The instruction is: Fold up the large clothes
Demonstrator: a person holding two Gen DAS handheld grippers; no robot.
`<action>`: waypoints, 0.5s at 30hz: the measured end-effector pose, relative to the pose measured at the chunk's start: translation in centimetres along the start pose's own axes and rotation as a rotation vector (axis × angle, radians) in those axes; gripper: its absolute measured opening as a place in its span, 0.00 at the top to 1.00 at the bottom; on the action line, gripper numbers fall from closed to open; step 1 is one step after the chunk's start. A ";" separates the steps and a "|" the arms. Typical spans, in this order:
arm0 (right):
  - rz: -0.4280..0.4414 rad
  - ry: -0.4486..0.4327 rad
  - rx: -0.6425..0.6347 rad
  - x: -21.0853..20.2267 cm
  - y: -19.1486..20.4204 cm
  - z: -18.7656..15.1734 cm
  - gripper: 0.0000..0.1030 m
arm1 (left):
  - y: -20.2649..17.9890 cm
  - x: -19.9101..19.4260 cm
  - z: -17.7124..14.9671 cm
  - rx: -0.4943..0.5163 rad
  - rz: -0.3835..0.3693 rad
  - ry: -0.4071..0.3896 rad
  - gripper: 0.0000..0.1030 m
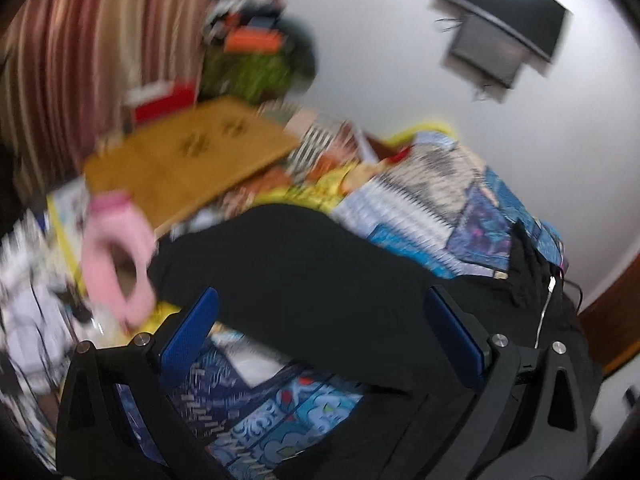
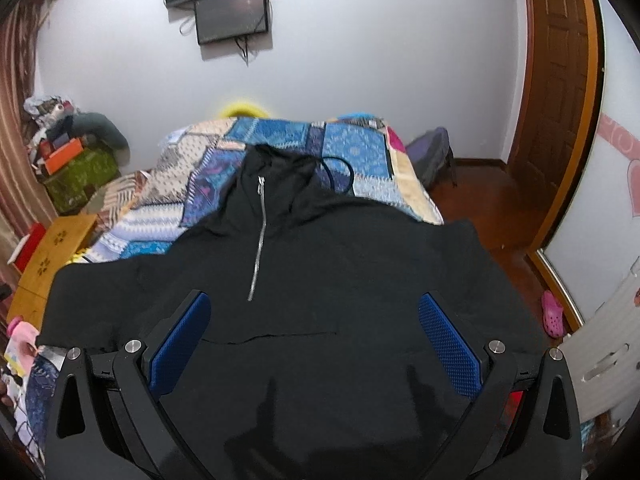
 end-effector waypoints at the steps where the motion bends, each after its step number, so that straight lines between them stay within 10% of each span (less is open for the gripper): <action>1: -0.005 0.011 -0.004 0.2 0.1 -0.2 0.00 | 1.0 0.8 -0.4 -0.035 -0.004 0.026 0.00; 9: -0.016 0.075 -0.035 2.5 0.7 -0.8 0.00 | 5.6 6.5 -4.7 -0.369 -0.186 0.268 0.11; 15: -0.027 0.102 -0.076 3.7 1.3 -1.1 0.00 | 7.2 9.4 -5.6 -0.487 -0.215 0.308 0.17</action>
Point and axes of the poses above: each gripper's, at about its wrist camera, not at the fingertips, and x roughly the way its jaws point, y to its left, z to its top, the point moved 10 cm from there along x, roughly the way its jaws point, and after that the axes turned 3 degrees about -y, right-handed, at the moved point
